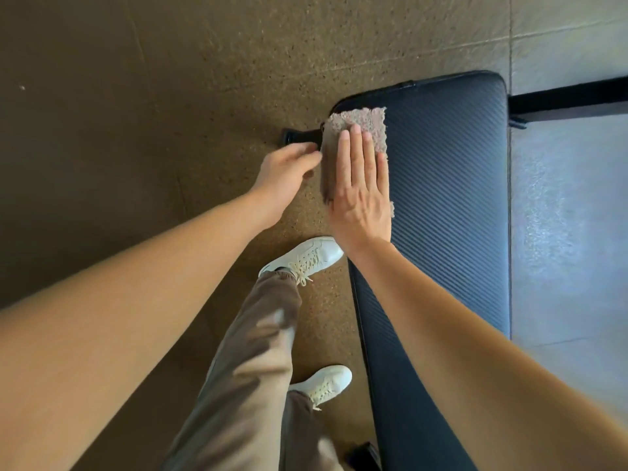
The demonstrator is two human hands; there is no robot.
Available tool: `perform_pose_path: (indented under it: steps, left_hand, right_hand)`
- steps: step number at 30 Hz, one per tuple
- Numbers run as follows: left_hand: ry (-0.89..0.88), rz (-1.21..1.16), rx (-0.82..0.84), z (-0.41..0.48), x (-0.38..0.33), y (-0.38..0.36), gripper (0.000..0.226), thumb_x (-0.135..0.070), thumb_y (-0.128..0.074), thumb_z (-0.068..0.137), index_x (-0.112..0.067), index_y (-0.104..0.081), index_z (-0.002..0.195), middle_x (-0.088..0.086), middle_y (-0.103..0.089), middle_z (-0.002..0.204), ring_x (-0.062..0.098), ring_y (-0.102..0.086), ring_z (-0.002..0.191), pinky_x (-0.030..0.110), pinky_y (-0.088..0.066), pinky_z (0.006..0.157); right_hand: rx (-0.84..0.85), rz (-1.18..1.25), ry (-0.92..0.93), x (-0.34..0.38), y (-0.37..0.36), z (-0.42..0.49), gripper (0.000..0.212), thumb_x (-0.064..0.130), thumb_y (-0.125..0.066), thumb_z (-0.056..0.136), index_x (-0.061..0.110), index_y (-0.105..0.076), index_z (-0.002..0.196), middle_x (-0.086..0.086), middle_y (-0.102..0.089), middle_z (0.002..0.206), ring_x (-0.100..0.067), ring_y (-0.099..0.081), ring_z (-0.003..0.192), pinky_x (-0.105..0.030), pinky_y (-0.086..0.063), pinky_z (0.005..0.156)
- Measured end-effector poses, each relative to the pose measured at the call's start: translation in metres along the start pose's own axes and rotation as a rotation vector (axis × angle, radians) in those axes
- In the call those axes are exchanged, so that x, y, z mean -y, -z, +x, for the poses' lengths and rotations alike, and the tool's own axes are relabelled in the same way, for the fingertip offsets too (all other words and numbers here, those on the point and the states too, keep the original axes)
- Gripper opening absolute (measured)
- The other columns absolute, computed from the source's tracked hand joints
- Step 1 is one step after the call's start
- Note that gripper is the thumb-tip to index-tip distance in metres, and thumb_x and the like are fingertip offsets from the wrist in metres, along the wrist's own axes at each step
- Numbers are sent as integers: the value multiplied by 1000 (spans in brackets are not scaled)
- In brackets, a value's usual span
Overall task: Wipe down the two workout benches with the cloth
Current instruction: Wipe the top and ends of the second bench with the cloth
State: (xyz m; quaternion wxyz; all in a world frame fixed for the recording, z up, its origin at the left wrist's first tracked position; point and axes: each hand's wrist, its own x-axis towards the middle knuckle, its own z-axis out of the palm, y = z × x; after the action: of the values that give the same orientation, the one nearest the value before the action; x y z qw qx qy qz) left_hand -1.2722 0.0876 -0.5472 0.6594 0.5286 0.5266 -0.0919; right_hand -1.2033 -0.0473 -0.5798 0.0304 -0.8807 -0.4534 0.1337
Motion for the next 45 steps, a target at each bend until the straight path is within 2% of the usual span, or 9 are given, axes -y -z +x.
perform_pose_path:
  steps: [5, 8, 11, 14, 16, 20, 36, 41, 45]
  left_hand:
    - [71, -134, 65, 0, -4, -26, 34, -31, -69, 98, -21, -66, 131, -3, -71, 124, 17, -69, 113, 40, -61, 95]
    - [103, -92, -2, 6, -2, -31, 53, -26, -80, 90, -21, -58, 138, 0, -63, 134, 20, -64, 119, 41, -61, 95]
    - [152, -110, -45, 7, -1, -30, 65, -27, -86, 84, -20, -53, 139, 3, -58, 140, 23, -62, 122, 39, -60, 95]
    - [235, -85, -50, 2, -5, -31, 61, -34, -88, 81, -19, -57, 132, 3, -62, 133, 22, -66, 116, 28, -64, 78]
    - [299, -50, -32, 0, -8, -28, 64, -39, -89, 79, -19, -58, 131, 4, -66, 127, 21, -69, 110, 25, -62, 67]
    - [359, -93, 89, -2, -16, -28, 64, -38, -85, 84, -13, -58, 137, 8, -70, 127, 23, -71, 111, 33, -64, 82]
    - [280, 263, 30, -48, 35, -89, 65, -40, -76, 92, -13, -47, 145, 6, -62, 135, 25, -65, 122, 29, -63, 81]
    - [333, 221, 68, -78, 83, -118, 58, -29, -78, 91, -10, -51, 139, 11, -63, 136, 31, -64, 125, 50, -56, 102]
    - [382, 227, 123, -113, 121, -145, 41, -21, -75, 95, -7, -58, 129, 12, -68, 129, 29, -67, 119, 51, -54, 105]
  right_hand:
    - [-9, 192, -110, 6, 5, -64, 82, 23, -66, 93, 10, -23, 162, -15, -27, 166, -35, -21, 154, -54, -23, 124]
    - [-98, 451, -251, 22, 17, -99, 46, 23, -69, 91, 15, -62, 136, -7, -61, 128, -27, -53, 118, -50, -44, 100]
    - [130, 1051, -669, 46, 35, -103, 30, 29, -71, 96, 14, -71, 121, 3, -72, 105, -12, -67, 96, -36, -58, 88]
    - [342, 1973, -1262, 55, 36, -76, 54, 45, -68, 96, 16, -51, 138, -7, -63, 136, -25, -62, 123, -40, -50, 108]
    - [173, 2380, -1475, 55, 28, -58, 70, 50, -70, 92, 20, -42, 148, -11, -55, 146, -31, -52, 136, -46, -40, 119]
    - [-174, 2849, -1583, 60, 16, -36, 68, 38, -83, 84, 12, -55, 140, -11, -62, 137, -31, -56, 132, -47, -38, 120]
    - [-640, 3007, -1807, 41, 10, -109, 50, 26, -79, 90, 10, -61, 134, -10, -70, 128, -24, -68, 117, -35, -51, 108]
    - [-745, 2963, -1891, 36, 0, -170, 53, 30, -79, 90, 10, -62, 136, -9, -71, 129, -24, -67, 117, -33, -55, 98]
    - [-885, 2933, -1924, 29, -9, -227, 52, 28, -77, 91, 8, -61, 136, -12, -70, 129, -26, -66, 119, -35, -54, 101]
